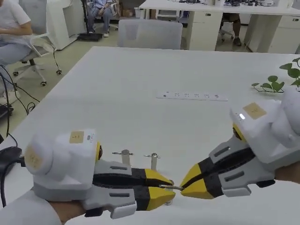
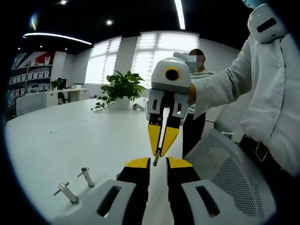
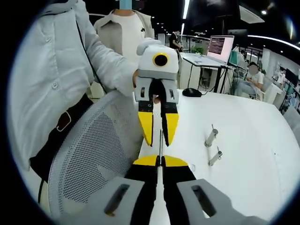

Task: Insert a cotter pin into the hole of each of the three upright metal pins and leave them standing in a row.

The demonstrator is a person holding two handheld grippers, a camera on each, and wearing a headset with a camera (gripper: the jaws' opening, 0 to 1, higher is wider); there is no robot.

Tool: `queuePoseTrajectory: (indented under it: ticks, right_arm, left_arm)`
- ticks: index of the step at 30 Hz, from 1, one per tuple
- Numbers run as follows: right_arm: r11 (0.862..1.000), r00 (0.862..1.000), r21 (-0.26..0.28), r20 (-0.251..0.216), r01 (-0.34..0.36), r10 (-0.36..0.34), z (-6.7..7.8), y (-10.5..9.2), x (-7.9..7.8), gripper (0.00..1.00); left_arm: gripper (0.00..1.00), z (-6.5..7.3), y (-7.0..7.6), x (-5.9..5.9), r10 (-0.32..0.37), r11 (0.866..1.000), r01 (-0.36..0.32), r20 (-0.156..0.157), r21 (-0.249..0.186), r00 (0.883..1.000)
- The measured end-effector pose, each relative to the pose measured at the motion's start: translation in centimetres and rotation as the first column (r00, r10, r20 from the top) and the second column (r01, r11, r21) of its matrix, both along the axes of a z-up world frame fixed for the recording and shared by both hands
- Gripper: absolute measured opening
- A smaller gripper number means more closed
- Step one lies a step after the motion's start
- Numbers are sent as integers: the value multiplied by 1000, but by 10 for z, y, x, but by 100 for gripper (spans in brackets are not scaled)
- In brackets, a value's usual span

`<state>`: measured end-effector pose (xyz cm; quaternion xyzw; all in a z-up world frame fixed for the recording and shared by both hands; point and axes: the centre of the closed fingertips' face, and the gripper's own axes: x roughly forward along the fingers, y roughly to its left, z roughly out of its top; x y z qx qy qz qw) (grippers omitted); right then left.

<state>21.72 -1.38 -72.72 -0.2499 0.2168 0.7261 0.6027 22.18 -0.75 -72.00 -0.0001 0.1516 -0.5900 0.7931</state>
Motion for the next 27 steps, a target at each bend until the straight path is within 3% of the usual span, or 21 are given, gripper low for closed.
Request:
queuePoseTrajectory:
  ticks: [4,10,12,14,16,19,23,27]
  right_arm:
    - [1000,1000,-17,17,25,-24,-1,-5,9,3]
    - [997,998,-57,37,60,-58,-5,-15,18,3]
    - [994,997,-75,45,73,-70,-7,-19,20,3]
    - [993,996,-85,43,80,-76,-9,-23,20,3]
    - [992,996,-94,43,88,-84,-10,-26,21,3]
    - [989,994,-108,44,102,-98,-13,-32,23,3]
    - [986,993,-118,38,118,-114,-15,-37,23,3]
    - [983,991,-128,35,130,-127,-18,-42,23,4]
  left_arm:
    - [20,-12,7,9,33,999,-33,-3,32,999]
    - [22,-34,17,28,78,992,-79,18,95,997]
    - [23,-37,18,31,78,991,-80,20,104,997]
    - [25,-40,19,36,79,988,-87,66,124,995]
    - [26,-48,19,40,75,987,-84,69,135,995]
    - [26,-62,20,45,55,982,-72,99,174,994]
    - [27,-75,14,49,34,983,-53,107,176,994]
    - [27,-94,14,54,27,977,-47,98,210,995]
